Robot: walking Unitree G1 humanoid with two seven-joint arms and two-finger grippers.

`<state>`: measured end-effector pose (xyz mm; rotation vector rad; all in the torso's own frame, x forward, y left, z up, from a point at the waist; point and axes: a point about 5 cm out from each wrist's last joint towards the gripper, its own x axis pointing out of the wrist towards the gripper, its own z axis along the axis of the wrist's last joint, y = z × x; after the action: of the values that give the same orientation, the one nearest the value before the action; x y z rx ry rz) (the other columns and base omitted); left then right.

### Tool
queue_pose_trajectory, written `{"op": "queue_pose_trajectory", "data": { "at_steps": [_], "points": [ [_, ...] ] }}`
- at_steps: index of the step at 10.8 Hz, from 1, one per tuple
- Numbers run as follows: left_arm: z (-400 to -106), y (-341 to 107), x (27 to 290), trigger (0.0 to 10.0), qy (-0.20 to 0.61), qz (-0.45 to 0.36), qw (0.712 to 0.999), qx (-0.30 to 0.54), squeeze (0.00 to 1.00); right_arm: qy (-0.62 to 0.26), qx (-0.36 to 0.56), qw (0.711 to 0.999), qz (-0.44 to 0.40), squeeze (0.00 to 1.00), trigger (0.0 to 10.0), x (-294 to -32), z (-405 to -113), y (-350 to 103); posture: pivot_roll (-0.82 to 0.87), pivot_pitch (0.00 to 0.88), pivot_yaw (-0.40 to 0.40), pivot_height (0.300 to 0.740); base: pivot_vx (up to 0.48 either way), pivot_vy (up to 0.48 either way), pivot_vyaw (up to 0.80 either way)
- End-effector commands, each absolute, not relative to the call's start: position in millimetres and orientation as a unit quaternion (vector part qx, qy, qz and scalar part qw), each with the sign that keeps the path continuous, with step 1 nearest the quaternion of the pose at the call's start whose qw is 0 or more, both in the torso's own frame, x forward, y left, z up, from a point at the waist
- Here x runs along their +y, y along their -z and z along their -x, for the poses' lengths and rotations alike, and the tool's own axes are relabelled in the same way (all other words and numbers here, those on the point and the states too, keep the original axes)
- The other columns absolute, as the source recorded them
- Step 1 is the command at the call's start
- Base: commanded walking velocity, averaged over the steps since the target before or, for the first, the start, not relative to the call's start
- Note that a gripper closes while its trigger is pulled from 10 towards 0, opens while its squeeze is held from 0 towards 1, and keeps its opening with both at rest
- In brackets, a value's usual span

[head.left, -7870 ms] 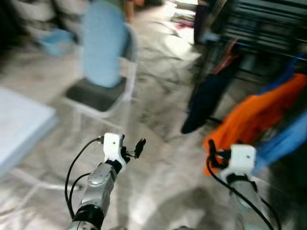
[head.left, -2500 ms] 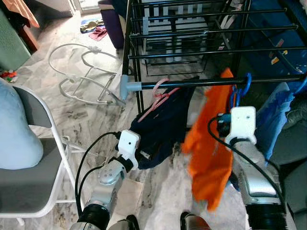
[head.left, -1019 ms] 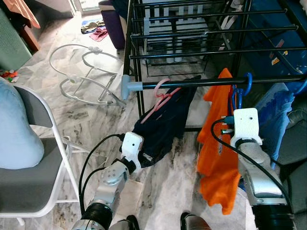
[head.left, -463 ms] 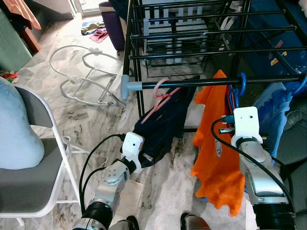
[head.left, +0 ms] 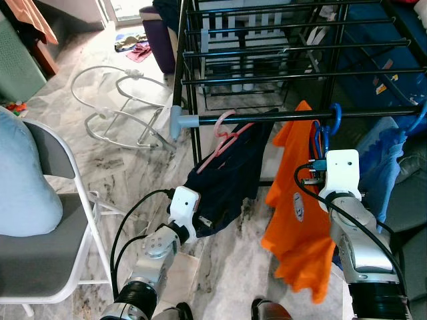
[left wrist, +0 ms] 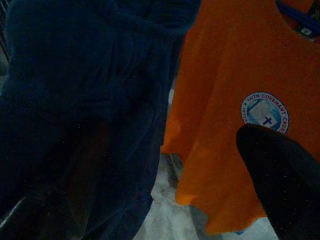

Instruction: Hang hanger

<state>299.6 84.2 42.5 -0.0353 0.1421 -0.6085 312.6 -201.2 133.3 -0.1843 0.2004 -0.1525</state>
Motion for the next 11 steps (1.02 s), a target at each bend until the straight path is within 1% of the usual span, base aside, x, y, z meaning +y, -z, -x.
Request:
{"op": "queue_pose_trajectory", "data": {
  "at_steps": [1, 2, 3, 5, 6, 9, 10, 11],
  "points": [
    [-299.7, -41.0, 85.4, 10.0, 0.3, 0.01, 0.951, 0.074, 0.0, 0.068, 0.09, 0.99, 0.082, 0.0, 0.0, -198.6, -313.6, -137.8, -0.27, 0.112, 0.081, 0.74, 0.0, 0.0, 0.0],
    [-300.3, -41.9, 84.9, 10.0, 0.298, 0.012, 0.952, 0.07, 0.0, 0.06, 0.061, 0.993, 0.08, 0.0, 0.0, -195.3, -313.7, -146.6, -0.27, 0.111, 0.081, 0.74, 0.0, 0.0, 0.0],
    [-300.8, -42.9, 84.5, 10.0, 0.298, 0.014, 0.952, 0.067, 0.0, 0.058, 0.003, 0.995, 0.081, 0.0, 0.0, -191.6, -310.0, -161.0, -0.28, 0.113, 0.083, 0.74, 0.0, 0.0, 0.0],
    [-300.9, -43.1, 84.6, 10.0, 0.298, 0.015, 0.952, 0.065, 0.0, 0.053, -0.054, 0.993, 0.091, 0.0, 0.0, -186.7, -294.1, -167.4, -0.28, 0.121, 0.086, 0.74, 0.0, 0.0, 0.0],
    [-300.3, -42.7, 84.2, 10.0, 0.3, 0.015, 0.952, 0.065, 0.0, 0.043, -0.068, 0.99, 0.114, 0.0, 0.0, -182.9, -283.2, -162.0, -0.29, 0.126, 0.089, 0.74, 0.0, 0.0, 0.0],
    [-300.6, -42.9, 83.1, 10.0, 0.297, 0.013, 0.953, 0.064, 0.0, 0.031, -0.045, 0.993, 0.109, 0.0, 0.0, -178.8, -264.8, -132.9, -0.29, 0.129, 0.09, 0.74, 0.0, 0.0, 0.0],
    [-301.0, -42.5, 81.7, 10.0, 0.293, 0.007, 0.954, 0.065, 0.0, 0.039, -0.034, 0.994, 0.1, 0.0, 0.0, -179.7, -260.6, -121.0, -0.3, 0.128, 0.091, 0.74, 0.0, 0.0, 0.0],
    [-300.9, -41.3, 81.8, 10.0, 0.286, 0.002, 0.956, 0.065, 0.0, 0.061, -0.02, 0.994, 0.087, 0.0, 2.3, -183.0, -256.6, -107.1, -0.29, 0.12, 0.089, 0.74, 0.0, 0.0, 0.0]
  ]
}}
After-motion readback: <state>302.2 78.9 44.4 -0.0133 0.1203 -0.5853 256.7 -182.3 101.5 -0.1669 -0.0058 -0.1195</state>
